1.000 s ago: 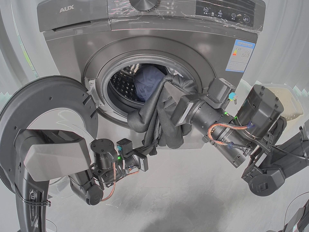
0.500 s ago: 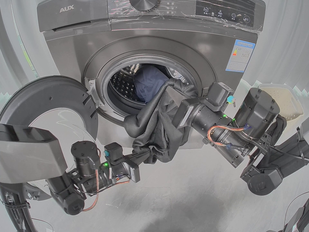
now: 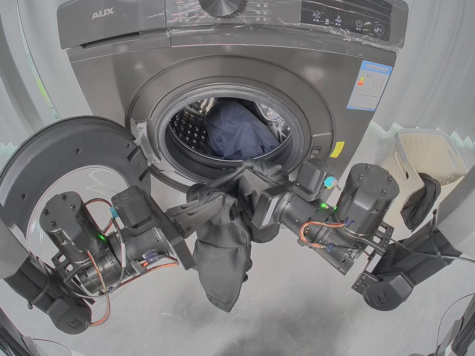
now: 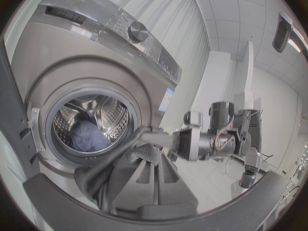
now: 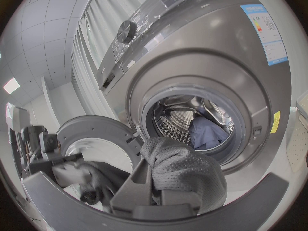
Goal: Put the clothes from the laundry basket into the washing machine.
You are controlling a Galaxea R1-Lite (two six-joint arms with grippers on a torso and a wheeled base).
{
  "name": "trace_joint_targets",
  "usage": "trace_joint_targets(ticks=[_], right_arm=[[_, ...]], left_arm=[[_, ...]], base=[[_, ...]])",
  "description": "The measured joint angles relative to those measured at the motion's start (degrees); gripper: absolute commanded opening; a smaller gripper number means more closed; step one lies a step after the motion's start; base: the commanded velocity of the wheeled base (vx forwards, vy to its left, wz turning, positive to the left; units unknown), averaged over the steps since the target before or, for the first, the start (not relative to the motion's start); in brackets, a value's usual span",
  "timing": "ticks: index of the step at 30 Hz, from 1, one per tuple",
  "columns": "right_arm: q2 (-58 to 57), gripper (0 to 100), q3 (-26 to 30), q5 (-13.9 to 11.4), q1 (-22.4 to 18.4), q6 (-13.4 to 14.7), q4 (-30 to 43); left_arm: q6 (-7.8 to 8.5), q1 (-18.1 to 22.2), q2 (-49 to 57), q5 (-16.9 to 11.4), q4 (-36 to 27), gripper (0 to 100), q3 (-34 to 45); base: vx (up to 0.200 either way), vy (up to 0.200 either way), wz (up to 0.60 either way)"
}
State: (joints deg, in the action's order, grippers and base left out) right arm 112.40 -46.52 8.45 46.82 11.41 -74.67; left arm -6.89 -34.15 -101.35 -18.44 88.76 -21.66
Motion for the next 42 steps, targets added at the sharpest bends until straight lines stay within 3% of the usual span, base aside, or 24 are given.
trace_joint_targets(ticks=[17,31,32,42], right_arm=[[2.8,0,3.6,0.0,3.3,-0.1,0.1],[5.6,0,3.9,-0.1,5.4,0.5,-2.2],[5.8,100,3.8,-0.1,5.5,0.7,-2.5],[6.9,100,5.3,0.0,5.2,0.9,-2.4]], left_arm=[[0.76,-0.5,2.0,0.5,0.0,0,-2.1],[0.24,-0.5,2.0,0.6,0.1,0,-3.4],[0.22,-0.6,2.0,0.6,0.1,0,-3.7],[-0.39,0.0,1.5,2.6,0.0,0,-7.5]], base=[[0.000,0.000,0.00],[0.000,0.000,0.00],[0.000,0.000,0.00],[0.000,0.000,0.00]])
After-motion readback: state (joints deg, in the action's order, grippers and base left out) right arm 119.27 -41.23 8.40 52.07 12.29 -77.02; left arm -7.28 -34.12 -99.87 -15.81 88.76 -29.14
